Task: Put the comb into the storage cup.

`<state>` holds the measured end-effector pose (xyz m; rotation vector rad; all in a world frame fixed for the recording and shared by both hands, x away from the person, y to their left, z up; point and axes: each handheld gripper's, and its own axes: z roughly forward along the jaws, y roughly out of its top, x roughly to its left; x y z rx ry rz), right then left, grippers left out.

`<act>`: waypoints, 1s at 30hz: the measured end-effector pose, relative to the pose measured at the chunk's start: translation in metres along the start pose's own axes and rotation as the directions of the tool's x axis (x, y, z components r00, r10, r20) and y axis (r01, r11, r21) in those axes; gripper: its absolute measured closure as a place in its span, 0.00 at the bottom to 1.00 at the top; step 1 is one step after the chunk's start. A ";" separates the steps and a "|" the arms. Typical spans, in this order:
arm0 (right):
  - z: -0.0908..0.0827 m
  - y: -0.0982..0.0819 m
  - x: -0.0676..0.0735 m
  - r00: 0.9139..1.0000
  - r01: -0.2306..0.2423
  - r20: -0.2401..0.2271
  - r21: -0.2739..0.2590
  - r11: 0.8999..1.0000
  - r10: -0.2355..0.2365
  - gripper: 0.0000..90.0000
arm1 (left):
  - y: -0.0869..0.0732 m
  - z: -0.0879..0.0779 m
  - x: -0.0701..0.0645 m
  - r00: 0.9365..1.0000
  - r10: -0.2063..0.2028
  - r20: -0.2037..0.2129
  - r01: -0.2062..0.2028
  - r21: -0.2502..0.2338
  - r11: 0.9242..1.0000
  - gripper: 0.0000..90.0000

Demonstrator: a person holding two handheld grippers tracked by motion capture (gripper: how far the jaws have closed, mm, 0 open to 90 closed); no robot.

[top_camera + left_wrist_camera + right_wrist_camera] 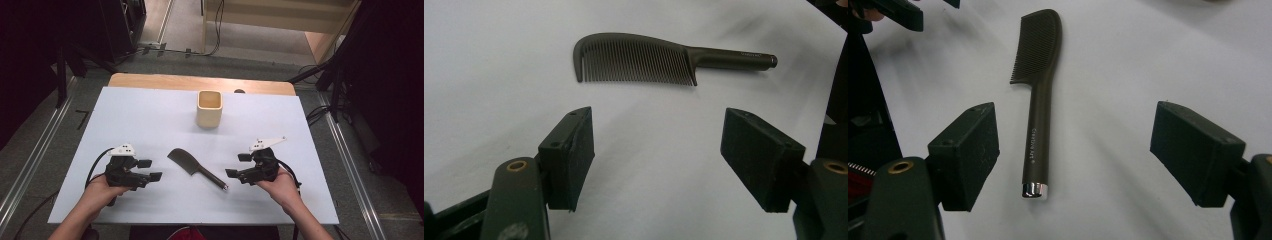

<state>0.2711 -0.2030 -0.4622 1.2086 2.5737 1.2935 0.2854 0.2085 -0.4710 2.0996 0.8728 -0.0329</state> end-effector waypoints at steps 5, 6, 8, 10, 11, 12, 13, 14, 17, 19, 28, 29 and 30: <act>0.005 0.003 0.002 1.000 0.012 -0.006 0.009 1.000 -0.012 0.20 | 0.000 0.000 0.000 1.000 0.000 0.002 0.000 -0.003 1.000 0.34; 0.006 0.004 0.003 1.000 0.015 -0.008 0.012 1.000 -0.015 0.20 | 0.000 0.000 0.000 1.000 0.001 -0.001 -0.001 -0.001 1.000 0.34; 0.009 0.006 0.005 1.000 0.017 -0.011 0.015 1.000 -0.016 0.20 | 0.000 -0.001 0.000 1.000 0.003 -0.002 -0.003 0.001 1.000 0.34; 0.011 0.007 0.006 1.000 0.020 -0.012 0.019 1.000 -0.020 0.20 | 0.000 -0.001 0.000 1.000 0.002 -0.002 -0.002 0.001 1.000 0.34; 0.012 0.007 0.007 1.000 0.017 -0.012 0.021 1.000 -0.017 0.20 | 0.000 -0.001 0.000 1.000 0.000 -0.001 0.000 -0.003 1.000 0.34; 0.013 0.008 0.007 1.000 0.023 -0.014 0.019 1.000 -0.023 0.20 | 0.000 -0.001 0.000 1.000 0.002 0.000 -0.002 -0.001 1.000 0.34; 0.014 0.009 0.008 1.000 0.022 -0.015 0.021 1.000 -0.022 0.20 | 0.000 -0.001 0.000 1.000 0.002 -0.001 -0.002 -0.001 1.000 0.34; 0.016 0.010 0.009 1.000 0.025 -0.017 0.019 1.000 -0.024 0.20 | 0.000 -0.001 0.000 1.000 0.003 -0.001 -0.003 0.000 1.000 0.34; 0.018 0.011 0.010 0.999 0.028 -0.029 0.014 1.000 -0.028 0.20 | 0.000 -0.001 0.000 1.000 0.003 -0.002 -0.003 0.001 1.000 0.34; 0.020 0.012 0.012 0.999 0.028 -0.032 0.014 0.999 -0.028 0.20 | 0.000 -0.001 -0.001 1.000 0.002 -0.002 -0.002 -0.001 1.000 0.34; 0.029 0.016 0.016 0.999 0.036 -0.040 0.028 0.999 -0.035 0.20 | 0.000 -0.001 -0.001 1.000 0.003 0.000 -0.003 -0.003 1.000 0.34; 0.030 0.017 0.017 0.998 0.040 -0.040 0.029 0.999 -0.039 0.21 | 0.001 -0.001 -0.001 1.000 0.003 0.000 -0.003 -0.003 1.000 0.34; 0.031 0.017 0.017 0.998 0.042 -0.041 0.029 0.999 -0.041 0.21 | 0.000 -0.001 -0.001 1.000 0.002 0.000 -0.002 -0.005 1.000 0.34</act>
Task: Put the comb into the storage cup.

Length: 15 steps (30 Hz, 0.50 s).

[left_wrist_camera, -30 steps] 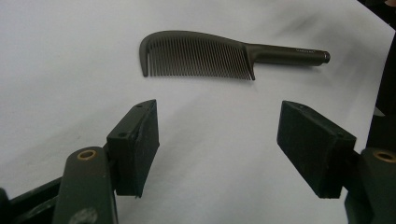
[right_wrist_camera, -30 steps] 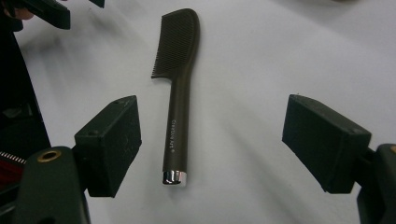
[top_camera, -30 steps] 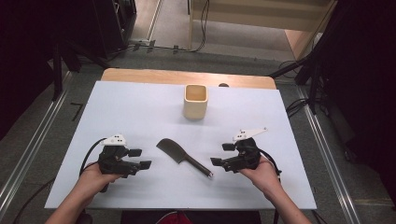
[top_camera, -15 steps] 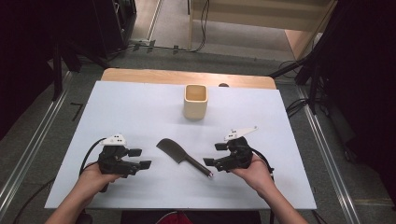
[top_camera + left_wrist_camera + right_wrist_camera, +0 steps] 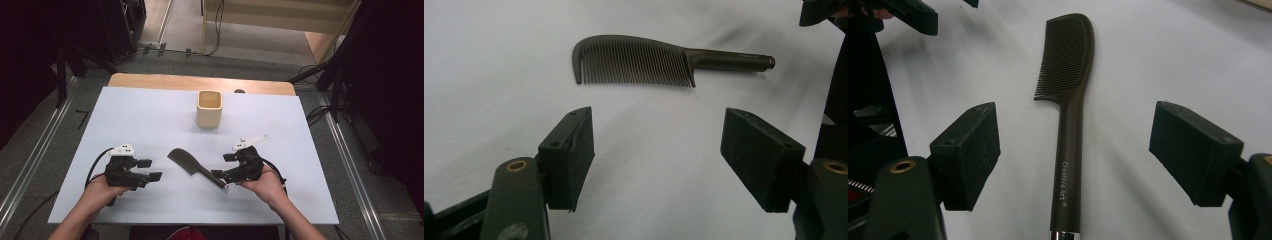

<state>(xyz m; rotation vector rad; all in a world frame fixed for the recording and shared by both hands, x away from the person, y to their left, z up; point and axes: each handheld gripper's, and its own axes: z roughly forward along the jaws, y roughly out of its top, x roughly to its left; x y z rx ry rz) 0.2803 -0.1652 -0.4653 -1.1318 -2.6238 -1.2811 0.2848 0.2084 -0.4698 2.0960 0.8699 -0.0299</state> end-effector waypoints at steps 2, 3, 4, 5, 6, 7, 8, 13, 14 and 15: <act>0.002 0.001 0.001 1.000 0.000 -0.004 0.002 1.000 0.000 0.21 | 0.000 0.000 0.000 1.000 0.001 0.001 -0.001 -0.001 1.000 0.34; 0.004 0.002 0.002 1.000 0.006 -0.005 0.002 1.000 -0.006 0.21 | 0.000 0.000 0.000 1.000 0.001 0.000 -0.001 -0.001 1.000 0.34; 0.005 0.003 0.003 1.000 0.003 -0.009 0.004 1.000 -0.003 0.21 | 0.000 0.000 0.000 1.000 0.002 0.000 -0.002 -0.001 1.000 0.34; 0.006 0.004 0.003 1.000 0.009 -0.011 0.003 1.000 -0.009 0.21 | 0.000 0.000 0.000 1.000 0.002 0.001 -0.002 -0.001 1.000 0.34; 0.007 0.004 0.005 1.000 0.008 -0.016 0.007 1.000 -0.008 0.21 | 0.000 0.000 0.000 1.000 0.002 0.001 -0.002 -0.001 1.000 0.34; 0.008 0.005 0.005 1.000 0.011 -0.014 0.007 1.000 -0.011 0.21 | 0.000 0.000 0.000 1.000 0.004 -0.001 -0.004 -0.002 1.000 0.34; 0.010 0.006 0.006 1.000 0.014 -0.015 0.010 1.000 -0.014 0.21 | 0.000 0.000 0.000 1.000 0.002 0.000 -0.002 -0.003 1.000 0.34; 0.013 0.008 0.008 1.000 0.022 -0.021 0.012 1.000 -0.022 0.22 | 0.000 -0.001 0.000 1.000 0.002 0.001 -0.002 -0.006 1.000 0.34; 0.014 0.008 0.008 0.999 0.025 -0.025 0.016 1.000 -0.025 0.22 | 0.000 -0.001 0.000 1.000 0.003 0.001 -0.003 -0.005 1.000 0.34; 0.014 0.007 0.009 0.999 0.026 -0.026 0.018 1.000 -0.025 0.22 | 0.000 -0.001 0.000 1.000 0.003 0.001 -0.003 -0.005 1.000 0.34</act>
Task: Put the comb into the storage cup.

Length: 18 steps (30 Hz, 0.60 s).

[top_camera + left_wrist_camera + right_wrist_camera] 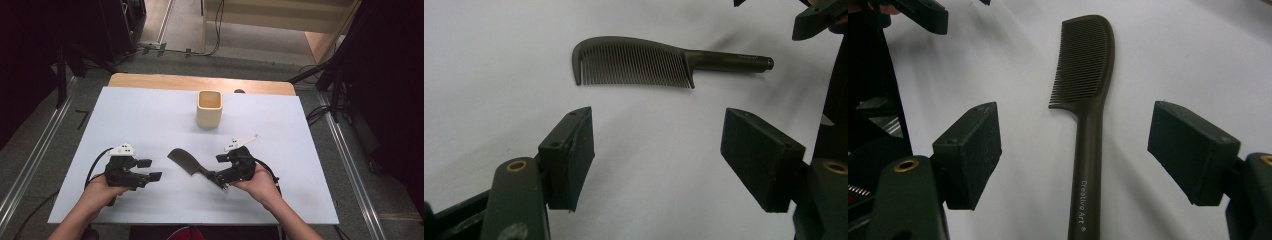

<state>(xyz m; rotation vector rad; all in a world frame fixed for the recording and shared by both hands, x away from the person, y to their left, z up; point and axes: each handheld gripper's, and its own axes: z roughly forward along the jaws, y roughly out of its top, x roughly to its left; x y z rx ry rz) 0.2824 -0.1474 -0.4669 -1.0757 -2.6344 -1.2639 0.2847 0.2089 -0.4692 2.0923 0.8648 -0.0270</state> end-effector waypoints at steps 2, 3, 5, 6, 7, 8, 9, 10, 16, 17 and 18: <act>0.000 -0.001 0.000 1.000 0.003 -0.003 0.008 1.000 -0.003 0.22 | 0.000 0.000 0.000 1.000 -0.001 0.000 0.001 0.000 1.000 0.34; 0.000 -0.001 0.000 1.000 0.002 -0.005 0.010 1.000 -0.002 0.22 | 0.000 0.000 0.000 1.000 -0.001 0.001 0.001 0.000 1.000 0.34; -0.001 -0.003 0.001 1.000 0.005 -0.006 0.006 1.000 -0.005 0.23 | 0.000 0.000 0.000 1.000 -0.001 0.002 0.001 0.000 1.000 0.34; -0.001 -0.004 0.001 1.000 0.002 -0.005 0.007 1.000 -0.002 0.23 | 0.000 0.000 0.000 1.000 -0.002 0.002 0.002 -0.003 1.000 0.34; -0.001 -0.006 0.000 1.000 0.001 -0.003 0.006 1.000 -0.001 0.23 | 0.000 0.000 0.000 1.000 -0.003 0.001 0.003 -0.004 1.000 0.34; -0.002 -0.007 0.000 1.000 0.003 -0.005 0.008 1.000 -0.003 0.23 | 0.000 0.000 0.000 1.000 -0.003 0.002 0.003 -0.007 1.000 0.34; -0.002 -0.009 0.000 1.000 0.001 -0.003 0.008 1.000 -0.001 0.23 | 0.000 -0.001 0.000 1.000 -0.003 0.001 0.003 -0.005 1.000 0.34; -0.002 -0.010 0.000 1.000 -0.003 -0.002 0.010 1.000 0.003 0.24 | 0.000 -0.001 0.000 1.000 -0.002 0.001 0.002 -0.006 1.000 0.34; -0.001 -0.016 0.001 1.000 0.005 0.005 0.013 1.000 -0.005 0.24 | 0.000 -0.001 0.000 1.000 -0.002 0.000 0.002 -0.008 1.000 0.34; -0.001 -0.017 0.001 1.000 0.009 0.007 0.012 1.000 -0.009 0.24 | 0.000 -0.001 0.000 1.000 -0.001 0.000 0.001 -0.006 1.000 0.34; -0.001 -0.018 0.001 1.000 0.004 0.007 0.016 1.000 -0.004 0.24 | 0.000 -0.001 0.000 1.000 -0.001 -0.001 0.001 -0.006 1.000 0.34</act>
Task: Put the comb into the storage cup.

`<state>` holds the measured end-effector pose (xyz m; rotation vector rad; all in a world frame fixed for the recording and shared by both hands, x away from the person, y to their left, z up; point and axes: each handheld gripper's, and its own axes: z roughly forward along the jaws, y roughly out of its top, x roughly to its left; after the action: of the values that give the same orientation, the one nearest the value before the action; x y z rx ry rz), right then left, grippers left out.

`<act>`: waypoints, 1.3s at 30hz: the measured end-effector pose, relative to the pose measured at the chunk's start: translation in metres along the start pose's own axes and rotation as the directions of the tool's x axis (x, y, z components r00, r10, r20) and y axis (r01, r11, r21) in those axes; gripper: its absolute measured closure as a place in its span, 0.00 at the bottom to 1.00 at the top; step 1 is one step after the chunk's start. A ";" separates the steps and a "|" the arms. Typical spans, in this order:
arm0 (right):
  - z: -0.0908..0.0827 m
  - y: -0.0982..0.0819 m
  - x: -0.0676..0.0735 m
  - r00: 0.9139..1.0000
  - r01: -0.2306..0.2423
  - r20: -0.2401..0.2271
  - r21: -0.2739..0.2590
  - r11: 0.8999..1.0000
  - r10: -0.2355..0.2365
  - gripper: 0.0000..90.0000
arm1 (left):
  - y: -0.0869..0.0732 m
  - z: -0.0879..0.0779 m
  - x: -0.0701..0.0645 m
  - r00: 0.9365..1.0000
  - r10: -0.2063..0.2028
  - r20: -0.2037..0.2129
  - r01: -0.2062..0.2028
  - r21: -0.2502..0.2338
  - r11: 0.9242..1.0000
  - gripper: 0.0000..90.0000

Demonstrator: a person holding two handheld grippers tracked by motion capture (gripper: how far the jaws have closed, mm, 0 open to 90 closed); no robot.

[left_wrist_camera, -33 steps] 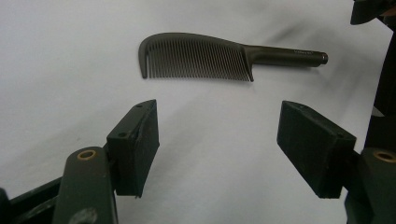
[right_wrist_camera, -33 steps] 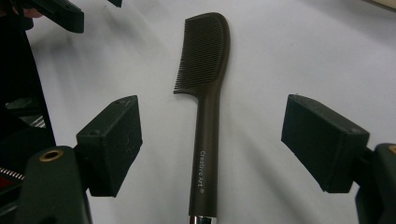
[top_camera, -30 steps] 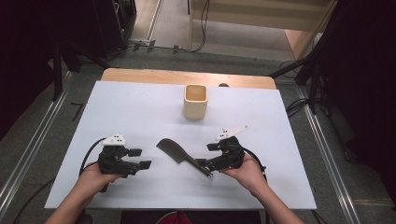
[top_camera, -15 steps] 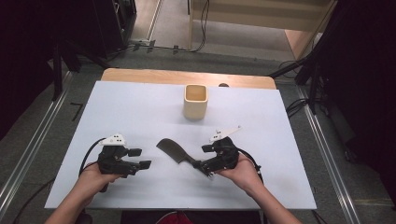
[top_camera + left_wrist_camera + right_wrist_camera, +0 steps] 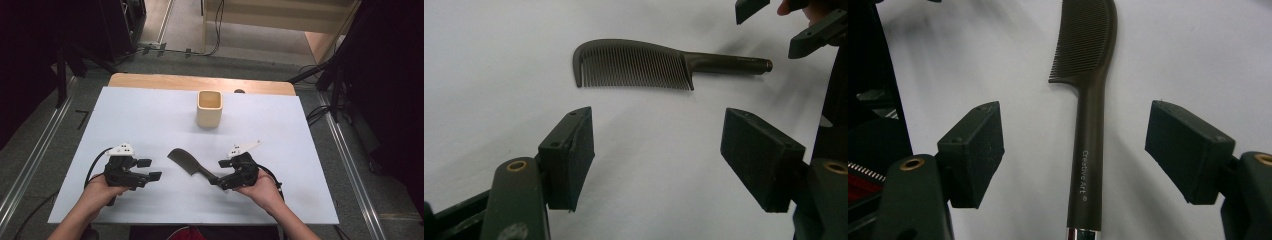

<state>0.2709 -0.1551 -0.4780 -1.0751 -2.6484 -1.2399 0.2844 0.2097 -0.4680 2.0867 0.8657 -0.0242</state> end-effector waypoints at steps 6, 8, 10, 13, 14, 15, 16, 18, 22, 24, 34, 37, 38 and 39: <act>0.002 -0.007 0.001 1.000 0.001 0.002 0.012 1.000 -0.001 0.24 | 0.000 0.000 0.000 1.000 0.001 0.002 -0.001 -0.002 1.000 0.34; 0.003 -0.009 0.001 1.000 0.003 0.005 0.021 1.000 -0.003 0.25 | 0.000 0.000 0.000 1.000 -0.001 0.002 0.001 -0.004 1.000 0.34; 0.005 -0.011 0.001 1.000 0.000 0.008 0.029 1.000 0.000 0.25 | 0.000 0.000 0.000 1.000 -0.001 0.000 0.001 -0.004 1.000 0.34; 0.006 -0.013 0.001 1.000 -0.003 0.014 0.035 0.999 0.003 0.26 | 0.000 0.000 0.000 1.000 0.000 0.000 0.000 -0.003 1.000 0.34; 0.007 -0.014 0.000 1.000 -0.001 0.016 0.036 0.999 0.000 0.27 | 0.000 0.000 0.000 1.000 0.000 0.001 0.000 -0.005 1.000 0.34; 0.008 -0.015 0.000 1.000 -0.003 0.019 0.041 0.999 0.002 0.28 | 0.000 0.000 0.000 1.000 0.000 0.000 0.000 -0.005 1.000 0.34; 0.009 -0.016 0.000 1.000 -0.004 0.022 0.043 0.999 0.003 0.29 | 0.000 0.000 0.000 1.000 0.000 0.000 0.000 -0.006 1.000 0.34; 0.010 -0.018 -0.002 1.000 0.002 0.031 0.048 0.999 -0.003 0.30 | 0.000 0.000 0.000 1.000 0.001 0.001 -0.001 -0.009 1.000 0.34; 0.011 -0.023 -0.003 0.999 0.007 0.051 0.057 0.998 -0.010 0.36 | 0.000 -0.001 0.000 1.000 -0.002 0.001 0.002 -0.010 1.000 0.34; 0.013 -0.025 -0.004 0.998 0.007 0.061 0.071 0.997 -0.012 0.40 | 0.000 -0.001 0.000 1.000 -0.002 0.001 0.002 -0.010 1.000 0.34; 0.016 -0.030 0.003 0.987 0.040 0.152 0.060 0.997 -0.048 0.53 | 0.001 0.000 0.001 1.000 -0.002 -0.002 0.002 -0.011 1.000 0.34; 0.017 -0.031 0.004 0.984 0.051 0.167 0.054 0.997 -0.059 0.57 | 0.001 0.000 0.000 1.000 -0.001 -0.002 0.001 -0.009 1.000 0.34; 0.017 -0.032 0.005 0.983 0.053 0.174 0.052 0.997 -0.062 0.58 | 0.001 0.000 0.000 1.000 0.000 -0.003 0.000 -0.007 1.000 0.34; 0.018 -0.032 0.005 0.981 0.056 0.181 0.053 0.997 -0.065 0.59 | 0.001 0.000 0.000 1.000 -0.001 -0.002 0.001 -0.009 1.000 0.34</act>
<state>0.2523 -0.1542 -0.5098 -1.1629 -2.8495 -1.1324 0.2851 0.2093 -0.4679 2.0785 0.8665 -0.0189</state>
